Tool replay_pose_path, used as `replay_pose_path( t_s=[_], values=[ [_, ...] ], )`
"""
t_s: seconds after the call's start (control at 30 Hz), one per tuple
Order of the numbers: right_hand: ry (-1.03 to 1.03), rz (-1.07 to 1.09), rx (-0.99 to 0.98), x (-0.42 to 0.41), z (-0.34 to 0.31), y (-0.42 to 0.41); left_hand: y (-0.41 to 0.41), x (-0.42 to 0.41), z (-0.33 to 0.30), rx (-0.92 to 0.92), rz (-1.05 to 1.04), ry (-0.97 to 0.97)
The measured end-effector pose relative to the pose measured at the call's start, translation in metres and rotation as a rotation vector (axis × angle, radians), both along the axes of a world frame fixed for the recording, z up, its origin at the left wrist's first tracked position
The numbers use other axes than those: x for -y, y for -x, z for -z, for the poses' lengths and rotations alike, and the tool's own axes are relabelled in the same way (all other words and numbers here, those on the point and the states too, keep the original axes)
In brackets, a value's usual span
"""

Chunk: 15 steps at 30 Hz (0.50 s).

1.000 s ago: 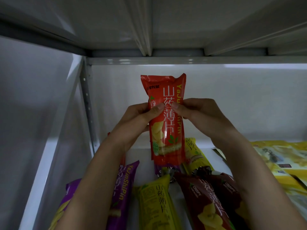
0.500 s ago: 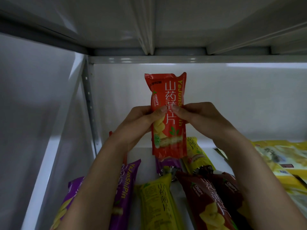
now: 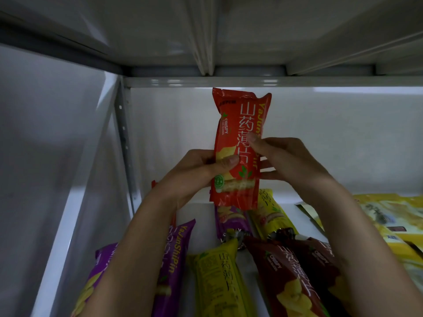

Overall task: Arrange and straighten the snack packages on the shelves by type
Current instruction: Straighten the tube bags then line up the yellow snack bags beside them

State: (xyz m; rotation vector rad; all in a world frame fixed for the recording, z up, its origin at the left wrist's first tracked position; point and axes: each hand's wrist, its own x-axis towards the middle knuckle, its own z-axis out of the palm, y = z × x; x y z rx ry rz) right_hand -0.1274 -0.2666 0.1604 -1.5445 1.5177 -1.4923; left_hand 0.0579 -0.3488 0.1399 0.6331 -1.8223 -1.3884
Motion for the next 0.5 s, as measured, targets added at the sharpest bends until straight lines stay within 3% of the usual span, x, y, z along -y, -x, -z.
replay_pose_path(
  t_s=[0.13,0.33,0.5],
  values=[
    [-0.158,-0.118,-0.082,-0.0046,0.0007,-0.0001,0.0008,0.0002,0.0004,-0.028,-0.011,-0.002],
    [-0.109,-0.050,-0.040,-0.0012,0.0032,0.0008,-0.0004,-0.0020,0.0031,0.057,0.115,-0.064],
    [-0.103,-0.088,-0.022,-0.0012,-0.0006,0.0043,-0.0027,0.0009,0.0008,0.003,0.072,-0.012]
  ],
)
